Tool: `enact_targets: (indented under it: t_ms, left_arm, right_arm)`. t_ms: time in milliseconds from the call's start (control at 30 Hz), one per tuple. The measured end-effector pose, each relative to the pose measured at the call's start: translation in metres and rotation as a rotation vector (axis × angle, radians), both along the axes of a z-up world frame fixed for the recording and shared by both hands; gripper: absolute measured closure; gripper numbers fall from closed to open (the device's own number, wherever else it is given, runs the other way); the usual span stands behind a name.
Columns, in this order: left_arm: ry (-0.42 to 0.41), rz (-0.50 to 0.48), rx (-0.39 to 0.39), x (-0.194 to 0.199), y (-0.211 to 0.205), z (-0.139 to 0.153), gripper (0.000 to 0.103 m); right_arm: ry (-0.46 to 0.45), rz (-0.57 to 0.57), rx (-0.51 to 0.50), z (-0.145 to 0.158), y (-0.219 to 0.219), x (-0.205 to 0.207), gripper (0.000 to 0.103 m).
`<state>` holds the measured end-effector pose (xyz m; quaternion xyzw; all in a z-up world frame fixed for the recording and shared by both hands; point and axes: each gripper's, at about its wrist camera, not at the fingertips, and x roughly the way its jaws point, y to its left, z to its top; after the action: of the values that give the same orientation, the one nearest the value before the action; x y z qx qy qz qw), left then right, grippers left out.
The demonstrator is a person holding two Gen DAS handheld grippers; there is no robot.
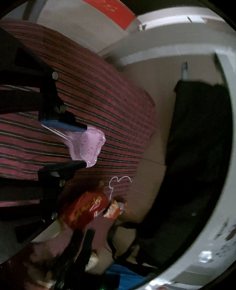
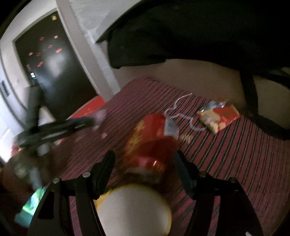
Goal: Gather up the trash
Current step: 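Grasp the pink plastic spoon with the left tool while the right tool lifts the can, then carry the pink spoon with the left tool while the right tool carries the red can to the bin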
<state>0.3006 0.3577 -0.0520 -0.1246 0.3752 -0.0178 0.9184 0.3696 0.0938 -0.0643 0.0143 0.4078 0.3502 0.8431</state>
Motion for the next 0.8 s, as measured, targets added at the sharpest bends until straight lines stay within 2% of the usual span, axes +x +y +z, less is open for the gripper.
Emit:
enact_targets:
  t_ms: [167,233,333,400,500,567,700,800]
  left_arm:
    - [-0.029,0.061,-0.065,-0.04,0.018,0.013,0.069]
    - [-0.035,0.074,-0.081,-0.05,0.023,0.015,0.069]
    - [-0.039,0.084,-0.099,-0.057,0.023,0.013,0.069]
    - [-0.044,0.089,-0.106,-0.061,0.022,0.014,0.069]
    - [-0.065,0.099,-0.107,-0.071,0.019,0.018,0.069]
    - [-0.078,0.1,-0.108,-0.075,0.012,0.02,0.069]
    - [-0.1,0.079,-0.115,-0.082,-0.003,0.028,0.069]
    - [-0.122,0.053,-0.111,-0.085,-0.02,0.036,0.069]
  right_arm:
    - [0.121,-0.041,0.023,-0.022,0.008,0.027,0.038]
    - [0.177,0.001,0.044,-0.032,0.014,0.03,0.037]
    - [0.208,0.052,0.05,-0.039,0.026,0.029,0.035]
    - [0.2,0.077,0.029,-0.039,0.035,0.028,0.035]
    - [0.156,0.101,-0.002,-0.03,0.041,0.02,0.044]
    - [0.117,0.11,-0.013,-0.02,0.04,0.008,0.044]
    - [0.06,0.09,-0.01,0.002,0.024,-0.011,0.045]
    - [0.025,0.065,0.006,0.02,0.003,-0.021,0.051]
